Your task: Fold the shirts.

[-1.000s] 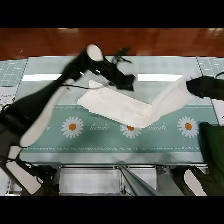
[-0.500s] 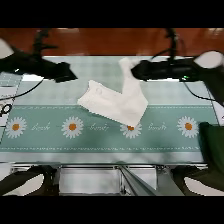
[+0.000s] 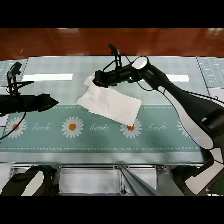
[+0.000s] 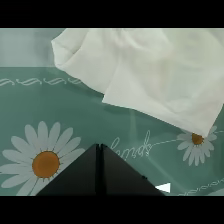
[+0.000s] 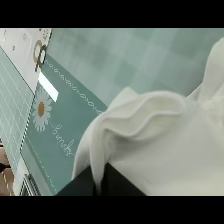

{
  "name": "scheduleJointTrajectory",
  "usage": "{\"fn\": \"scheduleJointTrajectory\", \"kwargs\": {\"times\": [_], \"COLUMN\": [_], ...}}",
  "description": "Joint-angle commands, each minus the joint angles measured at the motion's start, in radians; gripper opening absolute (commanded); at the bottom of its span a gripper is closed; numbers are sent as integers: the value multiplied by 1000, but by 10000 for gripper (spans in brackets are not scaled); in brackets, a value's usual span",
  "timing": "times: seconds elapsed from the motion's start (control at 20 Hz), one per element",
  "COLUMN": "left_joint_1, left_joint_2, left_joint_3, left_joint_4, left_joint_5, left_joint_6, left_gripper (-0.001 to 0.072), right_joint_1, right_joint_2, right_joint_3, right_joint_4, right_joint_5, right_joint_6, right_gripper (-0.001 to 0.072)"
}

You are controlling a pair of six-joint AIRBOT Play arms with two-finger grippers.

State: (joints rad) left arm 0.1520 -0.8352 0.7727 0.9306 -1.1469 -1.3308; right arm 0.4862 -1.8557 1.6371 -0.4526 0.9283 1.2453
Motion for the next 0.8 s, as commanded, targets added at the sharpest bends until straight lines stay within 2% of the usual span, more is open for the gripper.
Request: {"fn": "scheduleJointTrajectory", "kwargs": {"times": [0.0,0.05,0.15,0.25,0.35,0.4,0.5,0.55,0.65,0.75], "left_joint_1": [10,10,10,41,138,194,279,300,296,248], "left_joint_2": [19,19,19,19,20,20,28,40,70,86], "left_joint_3": [-43,-43,-42,-21,69,129,221,237,232,196], "left_joint_4": [-21,-26,-32,-26,-27,-31,-33,-35,-51,-51], "left_joint_5": [40,53,94,157,122,82,31,31,30,10], "left_joint_6": [3,3,3,3,2,3,3,2,2,10], "left_gripper": [18,18,18,18,18,18,18,18,18,18], "right_joint_1": [21,21,5,-56,-177,-243,-375,-428,-511,-593], "right_joint_2": [-60,-60,-56,-25,51,108,261,348,527,694], "right_joint_3": [36,36,37,36,36,36,35,30,-55,-237], "right_joint_4": [22,32,56,51,14,-52,-319,-514,-838,-987], "right_joint_5": [-44,-38,43,195,407,496,605,625,583,487], "right_joint_6": [2,-3,-3,32,42,56,111,151,230,296], "right_gripper": [195,421,407,406,406,406,406,406,406,415]}}
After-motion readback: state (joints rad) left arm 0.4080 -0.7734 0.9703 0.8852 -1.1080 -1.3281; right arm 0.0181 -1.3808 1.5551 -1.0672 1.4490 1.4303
